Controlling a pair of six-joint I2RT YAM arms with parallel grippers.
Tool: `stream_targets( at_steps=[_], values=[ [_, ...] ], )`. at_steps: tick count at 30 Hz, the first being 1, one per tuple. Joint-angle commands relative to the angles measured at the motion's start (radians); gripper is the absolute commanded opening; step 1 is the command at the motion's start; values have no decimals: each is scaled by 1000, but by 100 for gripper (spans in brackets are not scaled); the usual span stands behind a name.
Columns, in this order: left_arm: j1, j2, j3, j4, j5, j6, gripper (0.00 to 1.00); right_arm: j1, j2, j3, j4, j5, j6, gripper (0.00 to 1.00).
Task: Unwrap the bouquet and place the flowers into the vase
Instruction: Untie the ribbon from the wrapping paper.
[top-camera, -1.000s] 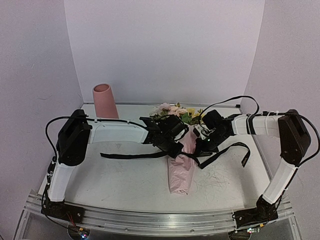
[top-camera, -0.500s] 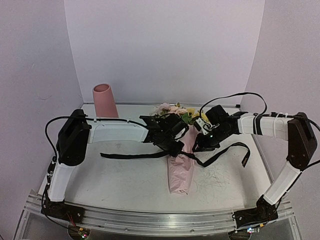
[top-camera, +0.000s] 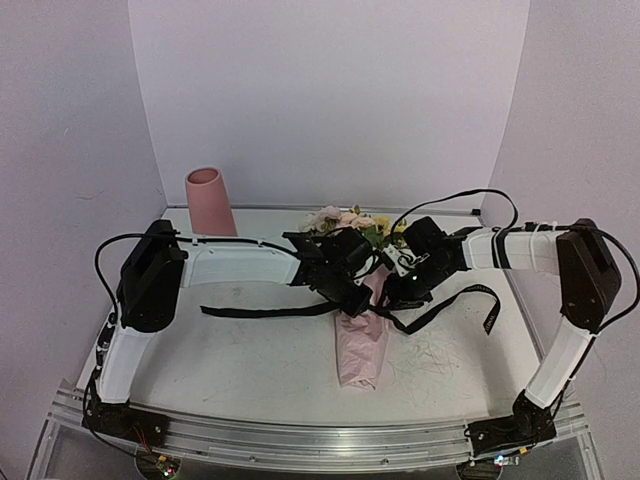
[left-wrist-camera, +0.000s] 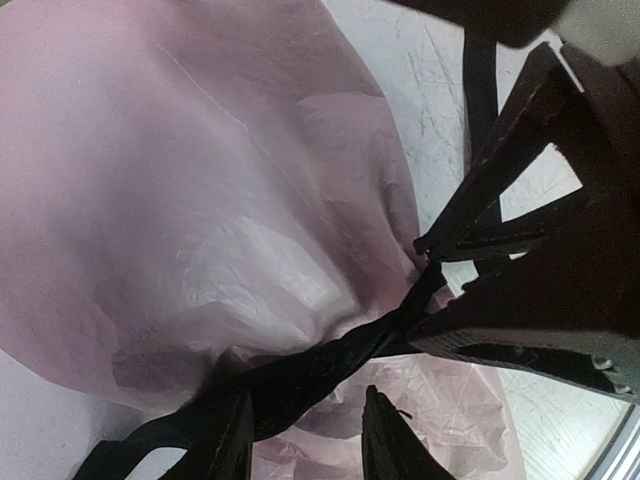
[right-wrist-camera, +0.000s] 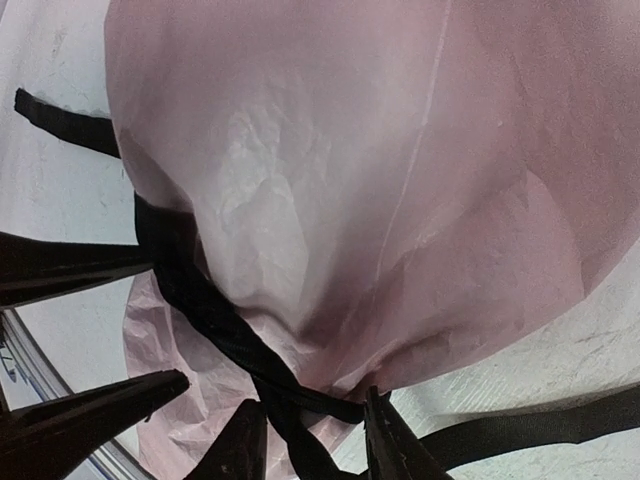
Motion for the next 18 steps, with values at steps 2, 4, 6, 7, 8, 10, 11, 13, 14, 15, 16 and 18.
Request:
stream_targets(
  at_steps=[2,4,6,7,8,10,11,13,14,15,16,18],
  values=[
    [-4,26,43,8,-53,7,39,5,-1,-17,-29,62,36,28],
    [-4,35,43,8,-66,3,40,5,3,-24,-28,73,43,23],
    [-4,45,44,8,-82,-6,41,6,4,-31,-24,74,45,22],
    [-4,47,45,8,-98,-13,41,5,3,-34,-22,75,45,21],
    [-4,50,45,8,-118,-21,41,5,1,-37,-20,78,47,20],
    [-4,53,47,8,-157,-37,40,5,-4,-40,-18,83,48,20],
    [-4,53,46,8,-177,-44,39,4,-5,-41,-17,86,48,20],
    [-4,51,48,8,-216,-57,36,5,-5,-42,-17,89,47,20],
    [-4,51,49,8,-230,-62,33,5,-4,-43,-17,91,47,20],
    [-4,50,50,8,-240,-67,30,5,-3,-43,-16,92,49,20],
    [-4,51,52,8,-248,-70,27,5,0,-43,-16,94,50,21],
    [-4,54,55,8,-251,-71,20,5,6,-43,-16,92,53,25]
  ],
)
